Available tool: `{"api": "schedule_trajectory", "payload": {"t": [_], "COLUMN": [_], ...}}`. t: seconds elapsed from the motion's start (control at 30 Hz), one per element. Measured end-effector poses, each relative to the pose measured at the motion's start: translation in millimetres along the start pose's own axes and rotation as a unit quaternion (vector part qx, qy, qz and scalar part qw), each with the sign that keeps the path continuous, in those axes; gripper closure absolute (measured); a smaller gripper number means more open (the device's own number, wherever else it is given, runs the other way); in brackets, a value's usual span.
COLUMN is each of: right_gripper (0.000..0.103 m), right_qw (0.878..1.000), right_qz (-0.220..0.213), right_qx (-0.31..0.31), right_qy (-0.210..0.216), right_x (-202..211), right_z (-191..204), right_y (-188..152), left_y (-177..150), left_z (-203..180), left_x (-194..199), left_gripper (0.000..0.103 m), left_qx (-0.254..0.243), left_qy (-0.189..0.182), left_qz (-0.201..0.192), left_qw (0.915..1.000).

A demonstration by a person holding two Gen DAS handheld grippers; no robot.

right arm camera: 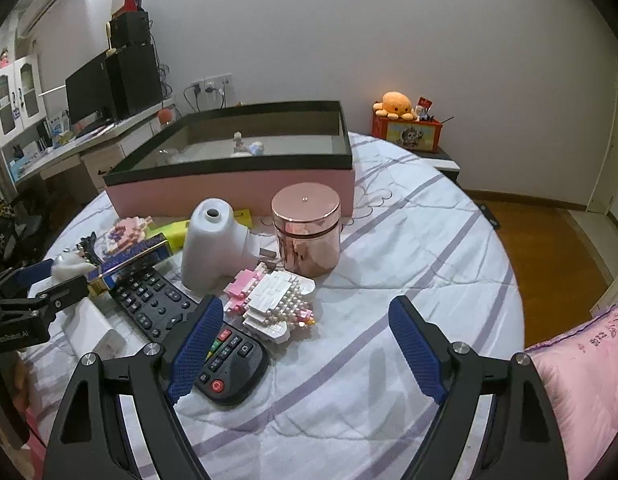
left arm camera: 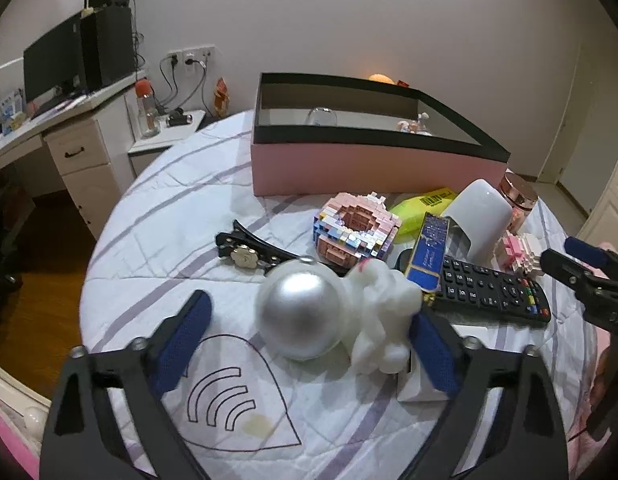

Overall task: Organize rigid objects
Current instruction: 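Grasp the silver-headed figurine with the left gripper while the right gripper grasps the block toy, then carry both items into the box and open both grippers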

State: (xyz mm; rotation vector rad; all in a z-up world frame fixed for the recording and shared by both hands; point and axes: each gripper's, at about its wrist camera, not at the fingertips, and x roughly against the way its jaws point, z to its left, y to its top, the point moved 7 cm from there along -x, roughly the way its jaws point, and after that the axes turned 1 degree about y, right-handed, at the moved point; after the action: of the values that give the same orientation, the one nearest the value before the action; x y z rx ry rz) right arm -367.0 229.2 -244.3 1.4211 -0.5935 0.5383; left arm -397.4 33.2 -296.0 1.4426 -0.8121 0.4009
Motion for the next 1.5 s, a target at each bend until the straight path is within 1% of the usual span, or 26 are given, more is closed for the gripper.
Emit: {"api": "schedule_trajectory", "payload": {"t": [0.1,0.23,0.3,0.53,0.6,0.63,0.67,0.73,0.8,0.83,0.93,1.13,1.33,1.5], "right_gripper": [0.017,0.017,0.017,0.017,0.021,0.026,0.029,0.032,0.041,0.042,0.042,0.042,0.042,0.042], "right_qw": [1.0,0.999,0.999,0.998,0.997,0.997,0.997,0.997,0.997,0.997,0.998,0.998,0.999,0.999], "right_qz": [0.011,0.03,0.038,0.067,0.069,0.07,0.071,0.072,0.072,0.07,0.063,0.047,0.011,-0.025], "right_qx": [-0.001,-0.001,0.002,0.003,0.0,-0.001,-0.001,0.0,0.001,0.001,-0.002,0.001,0.004,0.015], "right_qy": [0.008,0.019,0.016,0.016,0.019,0.019,0.019,0.021,0.023,0.024,0.03,0.039,0.039,0.044], "right_x": [-9.0,-20.5,-26.1,-44.6,-45.8,-46.1,-46.2,-45.3,-43.7,-42.3,-37.5,-23.7,2.1,27.0], "right_z": [2.8,8.9,11.3,15.0,13.6,12.6,10.1,7.7,6.2,5.5,6.2,9.4,8.8,15.0], "right_y": [0.4,2.0,3.4,4.3,4.4,4.2,4.2,3.2,2.5,2.2,2.1,3.6,19.0,41.4], "left_y": [-3.3,-4.5,-4.8,-3.8,-3.6,-3.2,-2.8,-1.4,-0.1,0.9,3.8,13.8,29.7,49.8], "left_z": [0.4,3.5,5.1,17.3,17.1,16.5,15.9,14.0,12.6,11.8,7.8,-2.3,-14.3,-24.6], "left_x": [-4.5,-2.9,-0.3,6.8,8.4,9.3,10.7,14.4,18.5,20.1,27.1,42.9,60.0,74.6], "left_gripper": [0.032,0.032,0.032,0.032,0.032,0.032,0.032,0.032,0.032,0.032,0.032,0.032,0.032,0.032], "left_qx": [-0.002,-0.009,-0.015,0.007,0.006,0.005,0.004,0.004,0.004,0.003,0.002,-0.003,-0.005,-0.009], "left_qy": [-0.006,0.009,0.018,0.024,0.023,0.024,0.023,0.018,0.013,0.011,0.0,-0.008,-0.015,-0.012], "left_qz": [0.013,0.017,0.016,0.013,0.014,0.013,0.011,0.008,0.005,0.003,-0.004,-0.024,-0.049,-0.078], "left_qw": [0.9999,0.9998,0.9996,0.9996,0.9996,0.9996,0.9997,0.9998,0.9999,0.9999,1.0,0.9997,0.9987,0.9969]}}
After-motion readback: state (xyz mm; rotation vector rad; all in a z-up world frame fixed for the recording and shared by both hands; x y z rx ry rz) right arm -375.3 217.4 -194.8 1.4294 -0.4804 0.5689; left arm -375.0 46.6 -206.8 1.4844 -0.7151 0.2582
